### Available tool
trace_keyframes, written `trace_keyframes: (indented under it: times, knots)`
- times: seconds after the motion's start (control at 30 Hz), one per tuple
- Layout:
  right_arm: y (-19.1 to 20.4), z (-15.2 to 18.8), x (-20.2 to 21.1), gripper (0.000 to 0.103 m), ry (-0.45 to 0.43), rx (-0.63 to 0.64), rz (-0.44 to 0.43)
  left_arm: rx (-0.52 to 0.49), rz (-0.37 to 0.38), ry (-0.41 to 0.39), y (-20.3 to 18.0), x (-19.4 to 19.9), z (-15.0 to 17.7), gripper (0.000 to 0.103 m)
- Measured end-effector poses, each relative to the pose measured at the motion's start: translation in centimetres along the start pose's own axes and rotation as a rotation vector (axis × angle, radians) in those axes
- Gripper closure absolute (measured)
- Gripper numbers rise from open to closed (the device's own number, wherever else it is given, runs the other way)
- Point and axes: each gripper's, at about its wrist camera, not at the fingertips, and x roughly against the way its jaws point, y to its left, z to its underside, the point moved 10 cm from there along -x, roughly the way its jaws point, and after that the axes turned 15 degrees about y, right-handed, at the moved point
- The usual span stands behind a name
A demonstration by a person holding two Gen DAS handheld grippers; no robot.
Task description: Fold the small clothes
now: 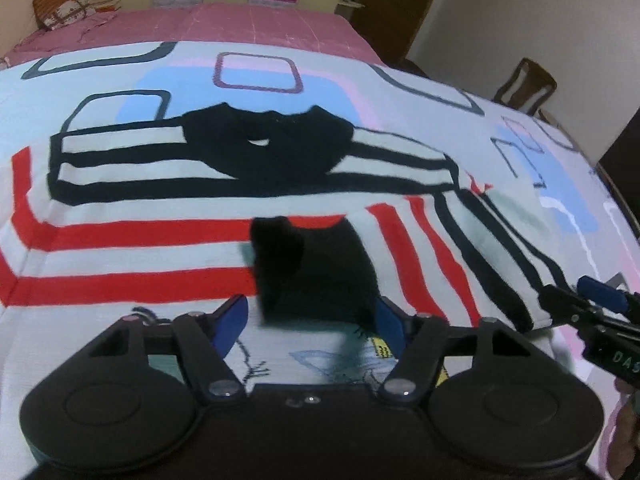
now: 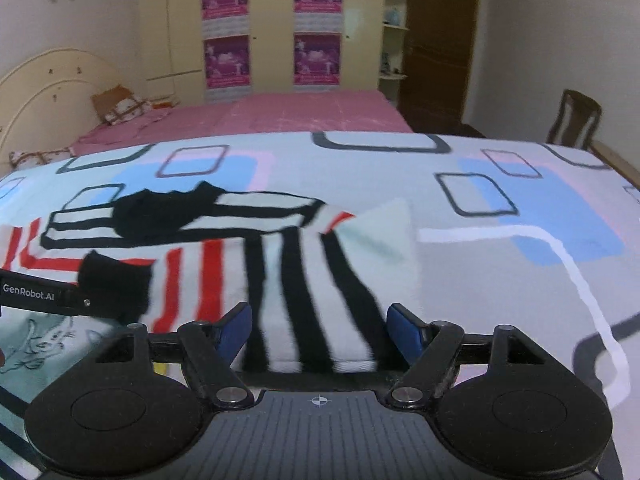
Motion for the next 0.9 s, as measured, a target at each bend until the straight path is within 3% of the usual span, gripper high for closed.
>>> trace_keyframes:
  times: [0.1,0.23,0.5,0.67,0.8,0.83,0.87,0.9]
  knots:
    - [-1.0,0.7,-0.2,0.028,0.013,-0.014,0.008,-0.014,-0.01,-0.014,-0.5,-0.3,-0.3,0.049]
    - [-2.0,1.4,-0.8,0.028,0.038,-0.043,0.006,-0.028,0.021,-0.034,-0.9,-0.3,-0.9,0.09]
    - [-1.7,2.0,-0.8,0.028,0.057,-0.033,-0.036,-0.017,0.013,-0.171,1.3,4.6,-2.2,0.091]
    - [-0.7,3.2,-0.7,0.028,0.073,-0.004,-0.083,0.036,-0.036,-0.157,5.9,5.2,-1.5,0.091]
    - [-1.4,3.7,-1.0,0.03,0.074,-0.034,-0.045,0.044,-0.039,-0.133,7.0,4.6,-0.7,0.091]
    - [-1.6,3.8,-1.2,0.055,0.087,-0.044,-0.048,0.044,-0.039,-0.134,7.1,4.6,-0.5,0.091]
    - [-1.8,3.8,-1.6,0.067,0.108,-0.056,-0.055,0.047,-0.037,-0.137,7.3,4.5,-0.5,0.091]
    - [-2.0,3.9,-1.8,0.067,0.119,-0.065,-0.061,0.054,-0.031,-0.137,7.4,4.4,-0.6,0.091]
